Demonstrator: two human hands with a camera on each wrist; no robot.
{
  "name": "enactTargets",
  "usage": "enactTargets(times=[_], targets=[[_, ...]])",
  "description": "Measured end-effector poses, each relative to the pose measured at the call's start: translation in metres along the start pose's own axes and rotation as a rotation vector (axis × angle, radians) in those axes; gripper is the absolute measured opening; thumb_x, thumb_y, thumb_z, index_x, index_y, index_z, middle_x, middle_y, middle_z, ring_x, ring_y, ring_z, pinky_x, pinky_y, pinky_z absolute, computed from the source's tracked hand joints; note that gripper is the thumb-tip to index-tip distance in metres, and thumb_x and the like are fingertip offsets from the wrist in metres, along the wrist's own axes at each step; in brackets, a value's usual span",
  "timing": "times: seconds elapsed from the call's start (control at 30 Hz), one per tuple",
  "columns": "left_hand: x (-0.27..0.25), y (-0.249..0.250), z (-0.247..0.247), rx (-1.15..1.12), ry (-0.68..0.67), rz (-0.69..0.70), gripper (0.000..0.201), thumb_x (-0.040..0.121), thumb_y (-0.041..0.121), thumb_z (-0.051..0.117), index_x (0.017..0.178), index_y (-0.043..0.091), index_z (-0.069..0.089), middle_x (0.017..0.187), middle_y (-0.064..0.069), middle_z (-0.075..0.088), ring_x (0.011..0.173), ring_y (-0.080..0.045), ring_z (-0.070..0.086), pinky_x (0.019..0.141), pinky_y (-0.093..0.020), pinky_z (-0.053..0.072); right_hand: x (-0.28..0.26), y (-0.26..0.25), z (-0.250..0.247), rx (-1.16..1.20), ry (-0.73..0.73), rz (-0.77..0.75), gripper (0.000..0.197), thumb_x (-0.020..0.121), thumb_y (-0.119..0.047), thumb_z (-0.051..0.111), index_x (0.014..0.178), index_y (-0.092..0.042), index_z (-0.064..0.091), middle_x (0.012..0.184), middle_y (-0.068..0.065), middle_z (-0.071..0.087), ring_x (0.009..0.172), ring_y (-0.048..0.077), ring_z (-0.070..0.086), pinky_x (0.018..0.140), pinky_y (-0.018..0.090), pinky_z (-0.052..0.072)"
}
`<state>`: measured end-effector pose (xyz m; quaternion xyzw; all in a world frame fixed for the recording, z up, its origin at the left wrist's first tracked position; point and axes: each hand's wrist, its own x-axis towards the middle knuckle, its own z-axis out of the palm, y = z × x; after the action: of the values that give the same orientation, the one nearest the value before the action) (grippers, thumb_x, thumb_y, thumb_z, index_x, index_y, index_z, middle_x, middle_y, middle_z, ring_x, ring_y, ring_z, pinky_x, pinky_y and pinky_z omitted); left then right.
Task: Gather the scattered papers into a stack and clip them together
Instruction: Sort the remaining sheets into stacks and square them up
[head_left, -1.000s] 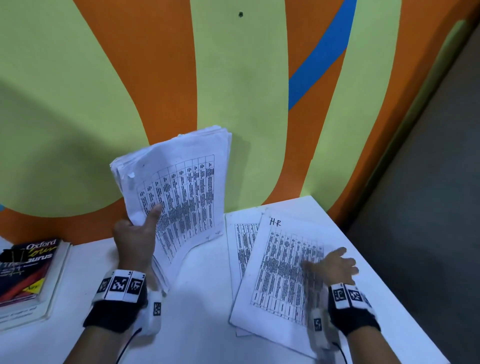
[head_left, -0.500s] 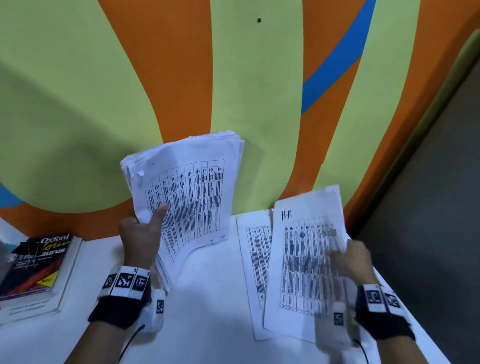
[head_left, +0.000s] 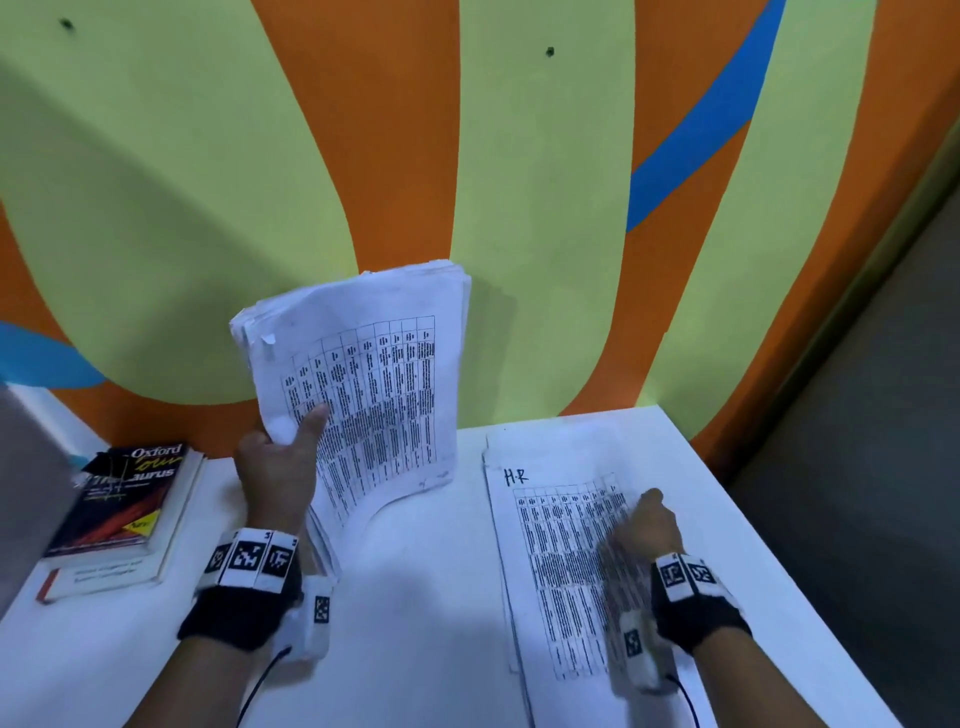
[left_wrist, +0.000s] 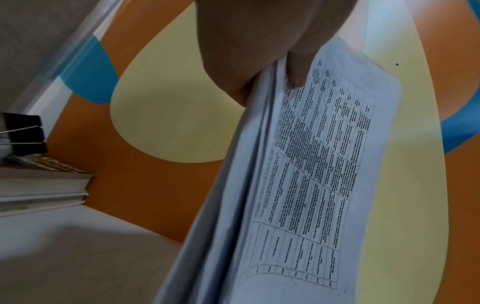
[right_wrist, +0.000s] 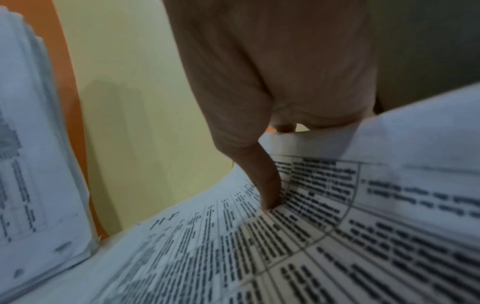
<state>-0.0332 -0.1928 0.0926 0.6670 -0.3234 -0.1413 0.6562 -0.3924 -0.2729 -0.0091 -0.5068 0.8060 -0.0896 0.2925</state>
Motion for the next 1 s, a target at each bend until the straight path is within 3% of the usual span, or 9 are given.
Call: enactTargets(times=[0.1, 0.17, 0.23, 0.33, 0.47, 0.53, 0.67, 0.83, 1.0], targets=[[-0.003, 0.003, -0.009, -0.012, 0.003, -0.001, 0.047, 0.08, 0.022, 0.075, 0.052, 0.017, 0.038, 0.051, -0.001, 0.039, 0.035, -0.003, 0.036, 0.051, -0.026, 0.03, -0.005, 0.008, -0.007, 0.144, 0.014, -0.07, 0.07, 0.073, -0.003, 0.076, 0.13, 0.0, 0.034, 0.116, 0.027, 0.059, 0.104, 0.038, 0.059, 0.074, 0.034, 0.047], [-0.001, 0.001, -0.017, 0.016, 0.013, -0.004, 0.047, 0.08, 0.024, 0.074, 0.051, 0.016, 0.038, 0.05, -0.001, 0.039, 0.037, -0.004, 0.035, 0.054, -0.026, 0.031, -0.013, 0.012, -0.018, 0.188, 0.058, -0.231, 0.035, 0.077, -0.008, 0.074, 0.104, -0.002, 0.053, 0.099, 0.021, 0.064, 0.089, 0.031, 0.06, 0.072, 0.036, 0.047], [-0.001, -0.003, -0.025, 0.005, 0.025, -0.015, 0.039, 0.08, 0.026, 0.074, 0.058, 0.004, 0.05, 0.054, -0.004, 0.044, 0.048, -0.013, 0.04, 0.059, -0.028, 0.035, -0.019, 0.018, -0.037, 0.283, 0.048, -0.42, 0.016, 0.081, -0.009, 0.071, 0.082, 0.001, 0.058, 0.078, 0.016, 0.066, 0.073, 0.023, 0.059, 0.064, 0.039, 0.049], [-0.004, 0.002, -0.033, -0.022, 0.047, -0.008, 0.045, 0.08, 0.024, 0.075, 0.084, -0.017, 0.059, 0.072, -0.023, 0.064, 0.067, -0.014, 0.05, 0.066, -0.034, 0.044, -0.04, 0.011, -0.078, 0.429, -0.011, -0.647, 0.006, 0.084, -0.008, 0.07, 0.085, -0.005, 0.066, 0.078, 0.014, 0.072, 0.068, 0.016, 0.061, 0.064, 0.037, 0.052], [-0.01, 0.011, -0.036, -0.025, -0.012, -0.056, 0.036, 0.08, 0.026, 0.074, 0.058, 0.01, 0.05, 0.054, -0.002, 0.052, 0.043, -0.002, 0.043, 0.054, -0.024, 0.038, -0.077, -0.018, -0.115, 0.759, -0.215, -0.768, 0.02, 0.077, -0.007, 0.074, 0.096, -0.005, 0.069, 0.091, 0.006, 0.077, 0.075, 0.014, 0.07, 0.068, 0.026, 0.057], [-0.015, 0.012, -0.035, -0.061, -0.087, -0.066, 0.035, 0.078, 0.028, 0.075, 0.057, 0.015, 0.05, 0.052, 0.01, 0.055, 0.046, -0.001, 0.048, 0.058, -0.027, 0.041, -0.085, -0.034, -0.113, 0.846, -0.31, -0.748, 0.046, 0.061, -0.034, 0.086, 0.096, -0.007, 0.071, 0.098, 0.02, 0.073, 0.079, 0.026, 0.068, 0.073, 0.039, 0.054], [-0.033, 0.015, -0.029, -0.243, -0.309, -0.137, 0.027, 0.079, 0.026, 0.075, 0.103, 0.017, 0.07, 0.102, -0.001, 0.074, 0.096, -0.022, 0.069, 0.084, -0.04, 0.052, -0.087, -0.062, -0.081, 0.907, -0.447, -0.676, 0.07, 0.055, -0.05, 0.087, 0.106, -0.005, 0.069, 0.109, 0.023, 0.068, 0.093, 0.029, 0.057, 0.085, 0.047, 0.045], [-0.062, 0.023, -0.028, -0.332, -0.595, -0.327, 0.049, 0.072, 0.04, 0.076, 0.111, 0.011, 0.069, 0.111, -0.013, 0.071, 0.097, -0.029, 0.069, 0.076, -0.04, 0.058, -0.09, -0.082, -0.045, 0.939, -0.516, -0.588, 0.031, 0.088, -0.011, 0.063, 0.116, 0.003, 0.062, 0.112, 0.013, 0.065, 0.102, 0.024, 0.058, 0.084, 0.022, 0.051], [-0.07, 0.023, -0.033, -0.349, -0.662, -0.421, 0.058, 0.06, 0.048, 0.081, 0.103, 0.01, 0.072, 0.109, -0.018, 0.07, 0.098, -0.034, 0.068, 0.087, -0.048, 0.053, -0.094, -0.074, -0.023, 0.944, -0.698, -0.425, 0.038, 0.09, -0.006, 0.057, 0.127, 0.004, 0.053, 0.122, 0.018, 0.063, 0.113, 0.032, 0.057, 0.107, 0.045, 0.04]])
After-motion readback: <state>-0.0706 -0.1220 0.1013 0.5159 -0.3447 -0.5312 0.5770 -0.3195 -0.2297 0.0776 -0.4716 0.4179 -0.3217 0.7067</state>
